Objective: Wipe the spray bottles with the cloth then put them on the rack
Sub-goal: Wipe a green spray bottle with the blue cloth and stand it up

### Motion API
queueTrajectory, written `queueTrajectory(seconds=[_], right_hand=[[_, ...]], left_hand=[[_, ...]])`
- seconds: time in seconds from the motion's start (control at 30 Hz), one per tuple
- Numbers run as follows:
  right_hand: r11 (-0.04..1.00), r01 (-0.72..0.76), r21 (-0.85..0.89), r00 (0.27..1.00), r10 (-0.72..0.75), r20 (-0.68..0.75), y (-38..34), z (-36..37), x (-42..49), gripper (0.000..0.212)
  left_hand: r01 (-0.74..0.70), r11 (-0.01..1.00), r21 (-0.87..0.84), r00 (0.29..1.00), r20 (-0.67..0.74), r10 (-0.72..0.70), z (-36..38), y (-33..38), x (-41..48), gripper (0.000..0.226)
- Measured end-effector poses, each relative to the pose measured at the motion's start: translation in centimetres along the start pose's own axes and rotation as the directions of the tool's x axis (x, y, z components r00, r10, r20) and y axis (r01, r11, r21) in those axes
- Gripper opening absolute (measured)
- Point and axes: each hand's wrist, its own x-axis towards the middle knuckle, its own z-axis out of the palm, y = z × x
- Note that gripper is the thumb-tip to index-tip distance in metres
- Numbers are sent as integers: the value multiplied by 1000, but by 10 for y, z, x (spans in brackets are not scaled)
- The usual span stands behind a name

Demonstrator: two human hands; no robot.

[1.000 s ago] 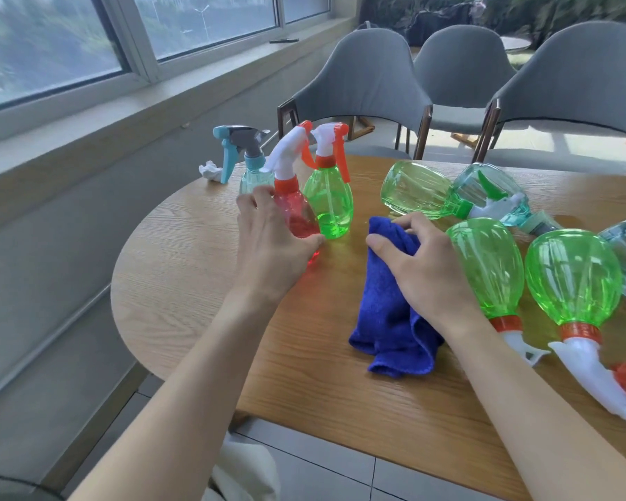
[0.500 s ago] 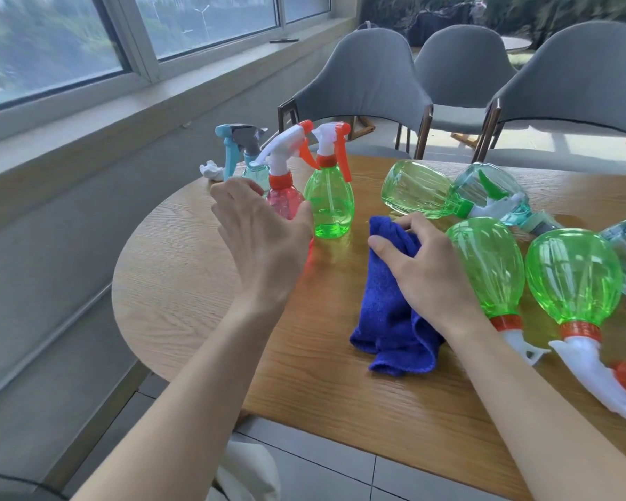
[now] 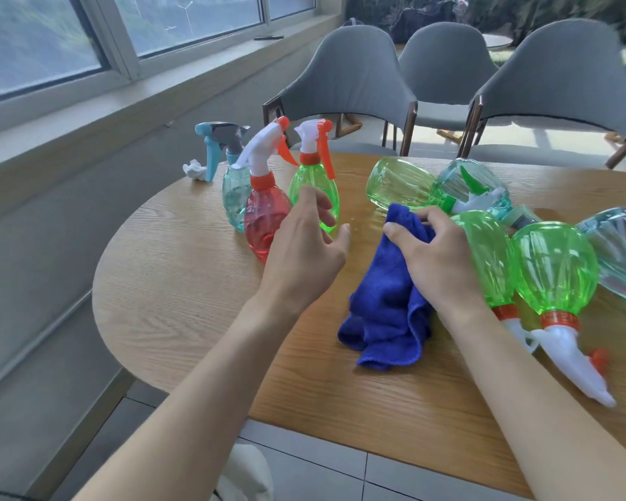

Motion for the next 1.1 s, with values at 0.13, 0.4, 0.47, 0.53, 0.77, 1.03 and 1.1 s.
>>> queueTrajectory(seconds=[0.13, 0.4, 0.47, 0.53, 0.77, 1.03, 1.1], right_hand=[[988, 114, -106, 985, -126, -115, -8, -7, -7, 18], [993, 10, -115, 953, -45, -301, -15, -26, -19, 26], [989, -23, -143, 960, -19, -280, -15, -32, -20, 28], [979, 5, -206, 969, -56, -240, -15, -38, -20, 25], [997, 14, 74, 985, -27, 173, -18, -45, -29, 9], [981, 69, 179, 995, -81, 62, -11, -51, -24, 10], [981, 69, 182, 996, -77, 38, -9, -51, -24, 8]], left_hand=[[-43, 998, -47, 991, 126, 49, 9, 8, 1, 33], [58, 977, -204, 951, 310, 8, 42, 29, -1, 47], [23, 980, -195, 941, 336, 45, 50, 31, -2, 55], [-17, 983, -182, 934, 347, 80, 55, 32, -2, 65], [-42, 968, -248, 839, 517, 168, 54, 28, 5, 102], [-225, 973, -50, 907, 354, 228, 45, 24, 9, 74], [-214, 976, 26, 924, 328, 194, 40, 23, 10, 81]])
